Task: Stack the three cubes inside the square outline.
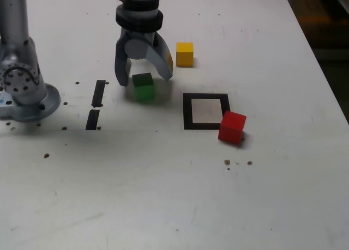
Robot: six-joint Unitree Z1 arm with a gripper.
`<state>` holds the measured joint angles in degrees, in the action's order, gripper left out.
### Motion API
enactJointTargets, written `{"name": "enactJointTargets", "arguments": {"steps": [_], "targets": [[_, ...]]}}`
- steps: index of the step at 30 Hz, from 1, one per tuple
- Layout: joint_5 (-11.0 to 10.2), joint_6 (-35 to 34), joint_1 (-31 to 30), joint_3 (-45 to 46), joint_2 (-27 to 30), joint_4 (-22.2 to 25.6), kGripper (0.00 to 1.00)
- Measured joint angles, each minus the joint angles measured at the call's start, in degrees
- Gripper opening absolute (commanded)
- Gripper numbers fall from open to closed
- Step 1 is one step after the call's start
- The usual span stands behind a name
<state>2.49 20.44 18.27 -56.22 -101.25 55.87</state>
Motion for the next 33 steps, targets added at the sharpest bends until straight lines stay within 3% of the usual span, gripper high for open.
{"name": "enactJointTargets", "arguments": {"steps": [11, 21, 33], "targets": [[-1.16, -0.26, -0.89, -3.41, 5.27, 5.51, 0.9], [-2.24, -1.5, -9.19, -14.29, 6.49, 11.64, 0.9], [-2.41, -5.93, -20.57, -25.02, -1.11, 13.29, 0.91]]}}
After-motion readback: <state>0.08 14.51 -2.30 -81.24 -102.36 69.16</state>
